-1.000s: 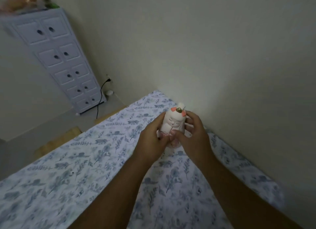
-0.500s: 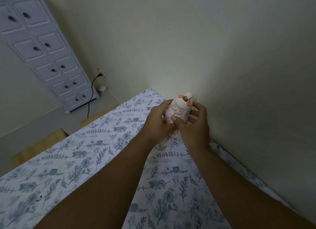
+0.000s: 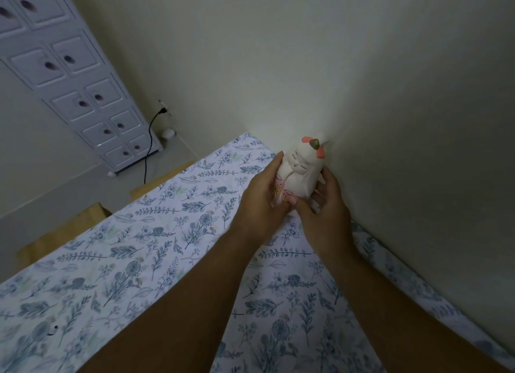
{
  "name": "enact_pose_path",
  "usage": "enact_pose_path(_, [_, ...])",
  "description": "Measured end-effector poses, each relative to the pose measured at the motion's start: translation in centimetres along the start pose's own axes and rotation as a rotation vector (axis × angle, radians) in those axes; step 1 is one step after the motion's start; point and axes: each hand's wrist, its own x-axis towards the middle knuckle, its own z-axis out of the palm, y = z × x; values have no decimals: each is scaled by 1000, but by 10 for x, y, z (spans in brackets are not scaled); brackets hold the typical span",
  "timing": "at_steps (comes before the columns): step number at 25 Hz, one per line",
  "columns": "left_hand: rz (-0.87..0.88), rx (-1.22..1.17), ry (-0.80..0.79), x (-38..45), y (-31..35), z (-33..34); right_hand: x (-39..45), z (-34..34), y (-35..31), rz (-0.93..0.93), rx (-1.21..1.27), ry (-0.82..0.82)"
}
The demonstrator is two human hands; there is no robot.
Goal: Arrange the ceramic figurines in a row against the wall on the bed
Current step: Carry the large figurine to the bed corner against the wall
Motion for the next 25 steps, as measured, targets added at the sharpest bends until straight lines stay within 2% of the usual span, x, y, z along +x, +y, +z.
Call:
enact_pose_path(6, [45,30,-14,7,-7,1,7,6,6,12,-28,24])
enact_pose_path(11, [5,20,-52,4,-3,1,4,9,9,6,-76,47])
enact_pose_path(14, [-51,88,-59,5,8,-4,5,4,1,17,-114,23])
enact_pose_path(17, [-28,149,-50,-5,24,-9,-7,-4,-19,38,-208,9])
enact_pose_path(21, [-98,410,-42,-74,38,-24,-59,-11,-47,10,-578,-24])
enact_pose_path(25, [-193,488,46,-173,48,-57,-132,8,-79,-130,-777,-268])
